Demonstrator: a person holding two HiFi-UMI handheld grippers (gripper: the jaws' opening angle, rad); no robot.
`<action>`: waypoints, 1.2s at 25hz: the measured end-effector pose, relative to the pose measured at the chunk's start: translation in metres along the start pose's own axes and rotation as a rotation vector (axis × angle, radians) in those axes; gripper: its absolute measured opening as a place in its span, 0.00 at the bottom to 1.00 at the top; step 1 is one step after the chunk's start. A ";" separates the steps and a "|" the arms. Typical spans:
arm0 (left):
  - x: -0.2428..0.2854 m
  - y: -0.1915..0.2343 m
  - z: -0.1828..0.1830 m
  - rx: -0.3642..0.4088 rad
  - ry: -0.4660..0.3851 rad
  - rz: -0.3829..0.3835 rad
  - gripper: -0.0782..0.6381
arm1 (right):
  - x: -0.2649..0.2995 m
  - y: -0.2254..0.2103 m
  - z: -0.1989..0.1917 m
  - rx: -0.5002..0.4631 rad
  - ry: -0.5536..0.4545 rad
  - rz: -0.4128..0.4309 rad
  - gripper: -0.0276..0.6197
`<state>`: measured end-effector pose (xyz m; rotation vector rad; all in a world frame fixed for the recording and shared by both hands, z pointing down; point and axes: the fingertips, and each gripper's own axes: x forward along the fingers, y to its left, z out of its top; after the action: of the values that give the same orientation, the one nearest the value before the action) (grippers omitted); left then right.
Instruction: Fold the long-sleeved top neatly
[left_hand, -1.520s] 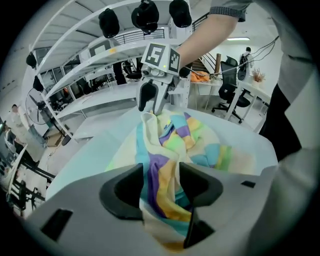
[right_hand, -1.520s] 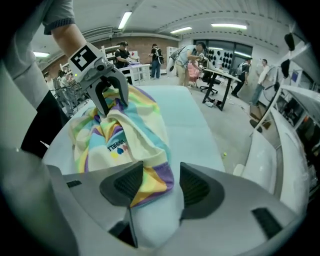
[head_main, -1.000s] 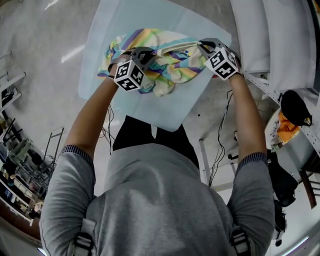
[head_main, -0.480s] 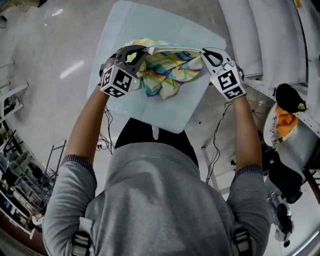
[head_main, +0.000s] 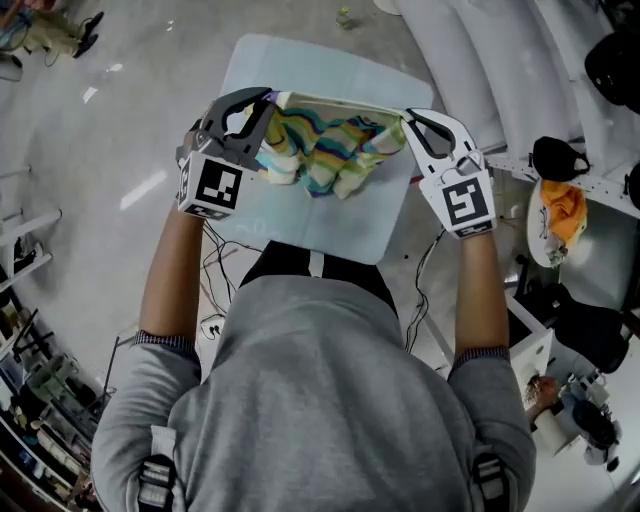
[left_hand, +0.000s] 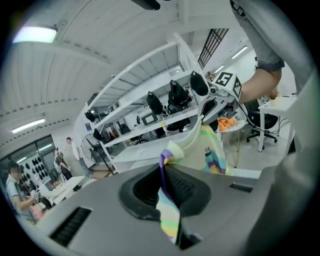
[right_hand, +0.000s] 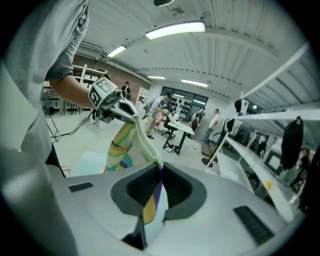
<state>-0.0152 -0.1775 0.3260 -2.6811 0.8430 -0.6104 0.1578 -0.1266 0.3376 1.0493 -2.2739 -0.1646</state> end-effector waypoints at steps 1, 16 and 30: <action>-0.009 0.003 0.012 0.009 -0.023 0.006 0.15 | -0.009 0.001 0.012 -0.018 -0.011 -0.032 0.10; -0.079 0.020 0.137 0.019 -0.327 -0.009 0.15 | -0.116 0.010 0.120 -0.017 -0.089 -0.391 0.10; -0.160 -0.023 0.185 0.065 -0.345 0.094 0.15 | -0.190 0.058 0.162 -0.055 -0.216 -0.365 0.10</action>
<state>-0.0369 -0.0418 0.1225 -2.5646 0.8283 -0.1425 0.1193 0.0273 0.1364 1.4708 -2.2264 -0.5091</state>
